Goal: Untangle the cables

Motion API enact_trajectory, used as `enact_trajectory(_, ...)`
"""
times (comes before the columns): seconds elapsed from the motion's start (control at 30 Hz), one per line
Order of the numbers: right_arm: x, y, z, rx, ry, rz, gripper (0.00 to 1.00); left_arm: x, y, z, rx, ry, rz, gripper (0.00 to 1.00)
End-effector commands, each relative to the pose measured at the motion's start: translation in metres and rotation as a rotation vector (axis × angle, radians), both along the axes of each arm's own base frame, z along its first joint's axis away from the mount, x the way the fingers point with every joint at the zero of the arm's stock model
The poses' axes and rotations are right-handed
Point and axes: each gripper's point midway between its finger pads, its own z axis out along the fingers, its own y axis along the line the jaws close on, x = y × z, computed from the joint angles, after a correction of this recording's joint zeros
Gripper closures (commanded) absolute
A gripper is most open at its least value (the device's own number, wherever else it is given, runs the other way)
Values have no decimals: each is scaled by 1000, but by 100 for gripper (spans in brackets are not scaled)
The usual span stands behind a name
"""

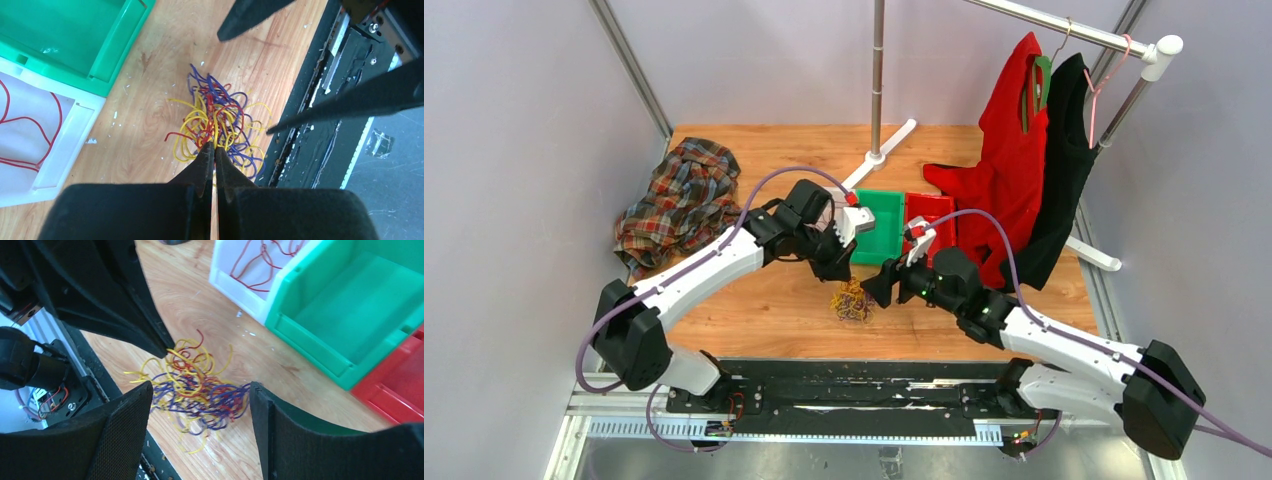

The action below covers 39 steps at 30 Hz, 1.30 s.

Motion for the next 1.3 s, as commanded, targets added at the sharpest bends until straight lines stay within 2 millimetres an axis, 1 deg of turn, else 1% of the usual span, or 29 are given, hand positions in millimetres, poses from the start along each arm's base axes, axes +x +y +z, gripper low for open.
enact_trajectory(0.0,-6,24,24,53,-81,66,30,-1,-2,24,-43,-20,5,99)
enact_trajectory(0.1,-1,30,24,57,-91,53,30,-6,-2,27,-55,0,4,99)
enact_trajectory(0.3,16,40,24,51,-118,14,32,-16,0,33,-70,29,-6,99)
enact_trajectory(0.37,20,44,19,39,-112,11,33,-18,0,35,-73,34,-14,99)
enact_trajectory(0.5,26,48,1,9,-81,-3,34,-25,-1,41,-94,55,-32,99)
enact_trajectory(0.67,28,42,-34,-33,-19,-49,40,-33,1,48,-121,77,-46,99)
enact_trajectory(0.73,28,36,-45,-46,0,-75,47,-35,2,50,-126,77,-55,99)
enact_trajectory(0.77,27,33,-49,-51,8,-87,52,-36,3,48,-124,76,-55,99)
enact_trajectory(0.87,24,23,-64,-75,35,-115,64,-34,8,45,-117,66,-47,99)
enact_trajectory(0.97,22,8,-79,-120,56,-154,75,-27,15,42,-97,26,-33,99)
enact_trajectory(1.07,19,-5,-88,-152,67,-185,87,-15,25,33,-60,-19,-2,99)
enact_trajectory(1.13,16,-11,-93,-169,75,-191,91,-6,32,26,-23,-63,17,99)
enact_trajectory(1.27,10,-21,-101,-202,93,-200,92,6,44,16,36,-127,47,99)
